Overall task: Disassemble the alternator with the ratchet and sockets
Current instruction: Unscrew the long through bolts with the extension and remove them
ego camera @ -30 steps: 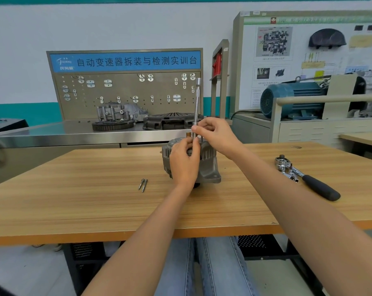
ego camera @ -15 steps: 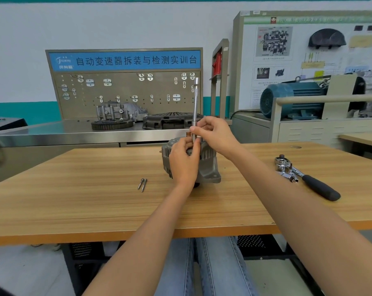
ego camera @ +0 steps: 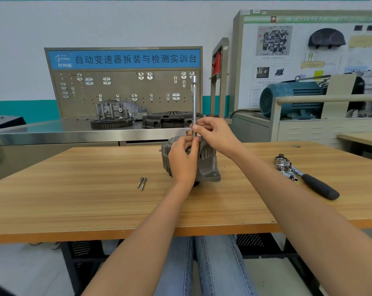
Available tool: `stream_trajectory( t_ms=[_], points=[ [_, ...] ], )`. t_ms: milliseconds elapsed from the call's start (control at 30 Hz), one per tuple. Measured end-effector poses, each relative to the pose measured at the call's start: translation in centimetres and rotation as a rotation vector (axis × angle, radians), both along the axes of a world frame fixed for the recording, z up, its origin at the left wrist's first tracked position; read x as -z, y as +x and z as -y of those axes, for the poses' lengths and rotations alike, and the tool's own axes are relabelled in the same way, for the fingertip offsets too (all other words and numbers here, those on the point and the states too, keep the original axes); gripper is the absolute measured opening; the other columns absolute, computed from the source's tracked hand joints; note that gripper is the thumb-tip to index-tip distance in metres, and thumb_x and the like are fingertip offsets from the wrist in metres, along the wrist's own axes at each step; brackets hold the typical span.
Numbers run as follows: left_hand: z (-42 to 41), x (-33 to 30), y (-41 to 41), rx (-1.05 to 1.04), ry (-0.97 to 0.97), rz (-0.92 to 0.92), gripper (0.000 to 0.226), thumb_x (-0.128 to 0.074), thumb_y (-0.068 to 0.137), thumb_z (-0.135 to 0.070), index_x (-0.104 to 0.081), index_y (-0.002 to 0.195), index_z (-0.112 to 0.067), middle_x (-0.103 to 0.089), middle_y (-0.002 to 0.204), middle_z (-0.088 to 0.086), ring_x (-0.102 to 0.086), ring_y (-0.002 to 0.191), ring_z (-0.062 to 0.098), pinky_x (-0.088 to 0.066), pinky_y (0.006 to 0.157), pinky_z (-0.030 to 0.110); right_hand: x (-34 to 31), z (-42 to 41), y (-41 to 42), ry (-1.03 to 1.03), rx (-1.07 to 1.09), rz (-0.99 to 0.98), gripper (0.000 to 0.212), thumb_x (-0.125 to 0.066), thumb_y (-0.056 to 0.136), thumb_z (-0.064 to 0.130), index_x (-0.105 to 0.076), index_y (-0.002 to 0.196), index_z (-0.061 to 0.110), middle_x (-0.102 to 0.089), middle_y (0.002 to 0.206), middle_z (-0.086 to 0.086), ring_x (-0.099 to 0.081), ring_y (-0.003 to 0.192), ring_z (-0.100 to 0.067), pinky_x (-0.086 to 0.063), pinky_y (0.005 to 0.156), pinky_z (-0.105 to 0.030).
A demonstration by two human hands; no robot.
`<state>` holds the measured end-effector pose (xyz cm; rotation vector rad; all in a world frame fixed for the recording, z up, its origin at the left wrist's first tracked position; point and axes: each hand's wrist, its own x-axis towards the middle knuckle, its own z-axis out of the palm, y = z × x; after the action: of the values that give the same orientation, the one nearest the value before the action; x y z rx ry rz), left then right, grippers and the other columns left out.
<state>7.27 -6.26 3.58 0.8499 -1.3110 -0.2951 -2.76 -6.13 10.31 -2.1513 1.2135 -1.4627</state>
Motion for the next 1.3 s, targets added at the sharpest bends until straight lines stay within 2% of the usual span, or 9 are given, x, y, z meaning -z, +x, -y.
stream_trajectory(
  t_ms=[67, 133, 233, 367, 467, 767, 967, 1167, 1300],
  points=[
    [0.0, 0.0, -0.1, -0.008, -0.011, -0.009, 0.015, -0.061, 0.093, -0.023, -0.066, 0.099, -0.010, -0.069, 0.094, 0.000, -0.062, 0.085, 0.003, -0.047, 0.074, 0.009, 0.0, -0.1, 0.0, -0.001, -0.011, -0.017, 0.016, -0.056, 0.094, 0.021, -0.064, 0.106, 0.016, -0.062, 0.082, 0.019, -0.058, 0.076, 0.018, -0.045, 0.066, -0.002],
    [0.0, 0.0, -0.1, -0.018, -0.017, -0.018, 0.014, -0.062, 0.092, -0.022, -0.066, 0.097, -0.010, -0.068, 0.091, -0.002, -0.060, 0.081, -0.002, -0.045, 0.072, 0.006, 0.2, -0.1, 0.1, -0.014, -0.002, -0.023, 0.017, -0.056, 0.094, 0.022, -0.064, 0.108, 0.016, -0.063, 0.084, 0.018, -0.061, 0.080, 0.012, -0.049, 0.072, -0.009],
    [-0.1, -0.1, -0.2, -0.024, -0.012, -0.021, 0.008, -0.062, 0.092, -0.023, -0.064, 0.093, -0.015, -0.068, 0.091, 0.001, -0.063, 0.084, 0.007, -0.048, 0.075, 0.015, 0.3, -0.2, 0.4, -0.017, 0.032, 0.021, 0.033, -0.062, 0.089, 0.033, -0.060, 0.117, 0.015, -0.065, 0.086, 0.016, -0.063, 0.087, 0.000, -0.053, 0.084, -0.027],
    [-0.2, 0.0, -0.3, -0.026, -0.003, -0.035, 0.007, -0.062, 0.092, -0.024, -0.059, 0.087, -0.021, -0.066, 0.087, -0.002, -0.064, 0.085, 0.011, -0.051, 0.075, 0.023, 0.6, 0.1, 1.0, -0.055, 0.143, 0.088, 0.023, -0.071, 0.078, 0.043, -0.056, 0.085, 0.027, -0.060, 0.076, 0.013, -0.059, 0.076, -0.004, -0.054, 0.076, -0.033],
    [-0.2, -0.1, -0.3, -0.036, -0.011, -0.018, 0.008, -0.062, 0.092, -0.025, -0.058, 0.087, -0.021, -0.067, 0.087, -0.002, -0.064, 0.085, 0.013, -0.053, 0.077, 0.029, 0.4, -0.1, 1.0, -0.064, 0.156, 0.095, 0.018, -0.069, 0.082, 0.037, -0.061, 0.080, 0.021, -0.059, 0.070, 0.011, -0.057, 0.068, -0.004, -0.054, 0.075, -0.038],
    [-0.5, -0.1, -0.6, -0.055, -0.030, 0.079, 0.024, -0.048, 0.099, -0.029, -0.064, 0.091, -0.014, -0.064, 0.086, -0.002, -0.058, 0.088, 0.017, -0.048, 0.077, 0.035, 0.3, -0.6, 0.4, -0.059, 0.071, 0.027, 0.022, -0.059, 0.092, 0.031, -0.068, 0.105, 0.016, -0.060, 0.081, 0.017, -0.058, 0.082, -0.001, -0.043, 0.069, -0.014],
    [-0.5, -0.2, -0.5, -0.073, -0.027, 0.117, 0.025, -0.046, 0.100, -0.028, -0.060, 0.084, -0.016, -0.059, 0.078, -0.003, -0.054, 0.082, 0.017, -0.038, 0.069, 0.027, 0.4, -0.6, 0.5, -0.052, 0.051, 0.008, 0.026, -0.055, 0.094, 0.030, -0.069, 0.112, 0.016, -0.066, 0.094, 0.009, -0.060, 0.095, -0.006, -0.050, 0.085, -0.026],
    [-0.5, -0.2, -0.5, -0.069, -0.012, 0.070, 0.022, -0.053, 0.097, -0.028, -0.066, 0.090, -0.012, -0.066, 0.085, 0.002, -0.060, 0.086, 0.020, -0.049, 0.076, 0.036, 0.0, -0.6, 0.3, 0.008, 0.027, -0.064, 0.026, -0.046, 0.098, 0.026, -0.068, 0.109, 0.016, -0.066, 0.099, 0.004, -0.059, 0.098, -0.010, -0.047, 0.083, -0.023],
    [-0.7, -0.5, -0.7, -0.068, 0.020, 0.051, 0.019, -0.053, 0.097, -0.029, -0.061, 0.085, -0.017, -0.066, 0.085, 0.001, -0.060, 0.087, 0.019, -0.050, 0.079, 0.040, 0.0, -0.4, 0.4, 0.028, 0.071, -0.062, 0.035, -0.055, 0.092, 0.040, -0.065, 0.114, 0.014, -0.064, 0.095, 0.007, -0.059, 0.095, -0.009, -0.051, 0.087, -0.031]
  ],
)
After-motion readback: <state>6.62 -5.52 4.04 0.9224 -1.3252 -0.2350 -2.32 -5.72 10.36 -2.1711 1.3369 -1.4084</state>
